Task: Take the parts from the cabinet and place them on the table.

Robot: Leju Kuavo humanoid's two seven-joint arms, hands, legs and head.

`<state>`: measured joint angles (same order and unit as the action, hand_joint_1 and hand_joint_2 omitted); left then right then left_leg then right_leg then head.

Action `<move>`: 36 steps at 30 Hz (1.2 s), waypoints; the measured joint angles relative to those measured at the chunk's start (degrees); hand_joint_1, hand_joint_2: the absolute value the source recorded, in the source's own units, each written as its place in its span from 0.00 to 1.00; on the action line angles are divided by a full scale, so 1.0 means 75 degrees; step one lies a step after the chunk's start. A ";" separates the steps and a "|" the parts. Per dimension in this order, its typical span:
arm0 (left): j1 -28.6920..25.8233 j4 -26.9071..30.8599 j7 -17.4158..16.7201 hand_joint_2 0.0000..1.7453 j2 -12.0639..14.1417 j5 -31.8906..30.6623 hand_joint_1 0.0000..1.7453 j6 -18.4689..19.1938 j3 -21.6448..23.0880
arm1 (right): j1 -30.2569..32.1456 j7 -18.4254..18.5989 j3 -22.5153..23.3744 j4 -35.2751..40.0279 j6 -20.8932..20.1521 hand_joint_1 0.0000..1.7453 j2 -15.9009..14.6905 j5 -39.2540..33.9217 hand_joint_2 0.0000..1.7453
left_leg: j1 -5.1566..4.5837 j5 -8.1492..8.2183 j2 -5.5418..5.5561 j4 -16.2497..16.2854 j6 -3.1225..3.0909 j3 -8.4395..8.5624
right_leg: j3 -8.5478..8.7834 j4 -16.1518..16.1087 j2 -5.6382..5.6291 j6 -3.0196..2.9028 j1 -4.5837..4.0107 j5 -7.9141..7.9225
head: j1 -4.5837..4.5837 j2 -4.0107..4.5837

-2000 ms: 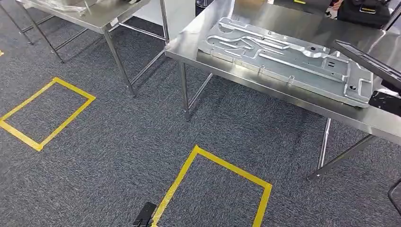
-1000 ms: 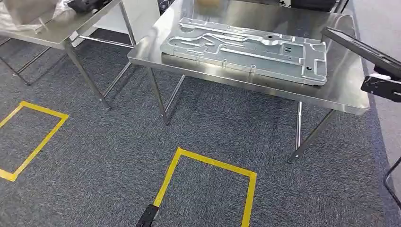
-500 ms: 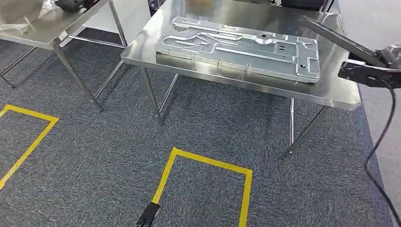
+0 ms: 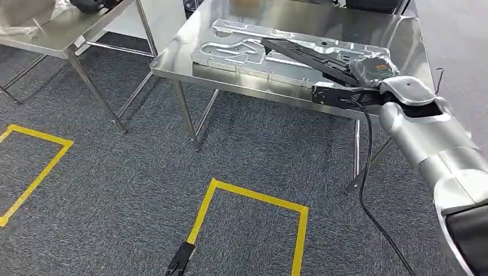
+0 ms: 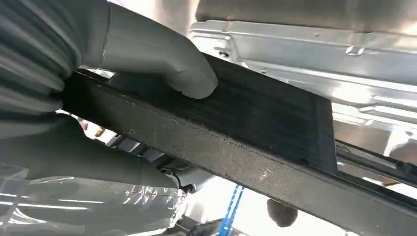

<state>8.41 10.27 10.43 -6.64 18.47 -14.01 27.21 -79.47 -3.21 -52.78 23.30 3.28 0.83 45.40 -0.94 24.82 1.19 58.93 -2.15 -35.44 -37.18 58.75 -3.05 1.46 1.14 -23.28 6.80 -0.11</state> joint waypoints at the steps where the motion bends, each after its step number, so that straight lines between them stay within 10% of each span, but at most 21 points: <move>1: -0.0015 0.0000 0.0029 1.00 0.0003 0.0055 0.00 -0.0012 -0.0020 | 0.0006 -0.0026 -0.0009 -0.0038 -0.0003 1.00 0.0064 0.0038 1.00 | 0.0000 0.0000 0.0000 0.0000 0.0000 0.0000 | 0.0000 -0.0001 0.0000 0.0000 0.0001 0.0000 | 0.0000 0.0003; 22: -0.0143 0.0000 -0.0120 1.00 0.0111 0.0096 0.00 0.0361 -0.0306 | -0.0670 -0.0087 -0.0003 -0.0242 -0.0551 1.00 -0.0653 0.0452 1.00 | -0.0003 0.0000 0.0002 0.0011 -0.0001 -0.0001 | 0.0000 -0.0010 0.0003 0.0009 0.0002 0.0009 | 0.0000 0.0000; 26: -0.0076 0.0000 -0.0169 1.00 0.0096 0.0008 0.00 0.0443 -0.0294 | -0.0701 -0.0148 0.0000 -0.0227 -0.0618 1.00 -0.0900 0.0492 1.00 | 0.0046 0.0027 -0.0052 -0.0323 -0.0238 0.0250 | 0.0003 0.0089 0.0041 0.0147 0.0017 0.0180 | 0.0000 0.0000; 31: -0.0061 0.0000 -0.0265 1.00 0.0102 -0.0038 0.00 0.0490 -0.0280 | -0.0855 -0.0218 0.0000 -0.0140 -0.0784 1.00 -0.1099 0.0487 1.00 | 0.0090 0.0163 -0.0236 -0.0355 -0.0183 0.0472 | -0.1105 0.2068 0.0309 0.0209 0.0068 -0.0721 | 0.0000 0.0003; 33: -0.0070 0.0000 -0.0295 1.00 0.0099 -0.0091 0.00 0.0490 -0.0239 | -0.0807 -0.0218 0.0000 -0.0140 -0.0819 1.00 -0.1192 0.0481 1.00 | 0.0168 0.0279 -0.0253 -0.0336 -0.0070 0.0624 | -0.1107 0.1805 0.0341 0.0338 0.0154 -0.0290 | 0.0000 0.0003; 36: -0.0075 0.0000 -0.0338 1.00 0.0099 -0.0126 0.00 0.0458 -0.0166 | -0.0819 -0.0259 0.0000 -0.0099 -0.0822 1.00 -0.1344 0.0454 1.00 | 0.0277 0.0598 -0.0296 -0.0248 0.0160 0.0869 | -0.0365 -0.0004 0.0535 0.0551 0.0281 0.0661 | 0.0000 0.0000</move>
<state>7.85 10.27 7.89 -5.90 17.53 -10.58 25.97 -85.61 -5.16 -52.78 22.56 -2.89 -9.25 48.81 1.13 29.31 -1.03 57.08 -0.94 -28.92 -39.92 58.72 0.97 5.59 3.24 -18.32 6.80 -0.11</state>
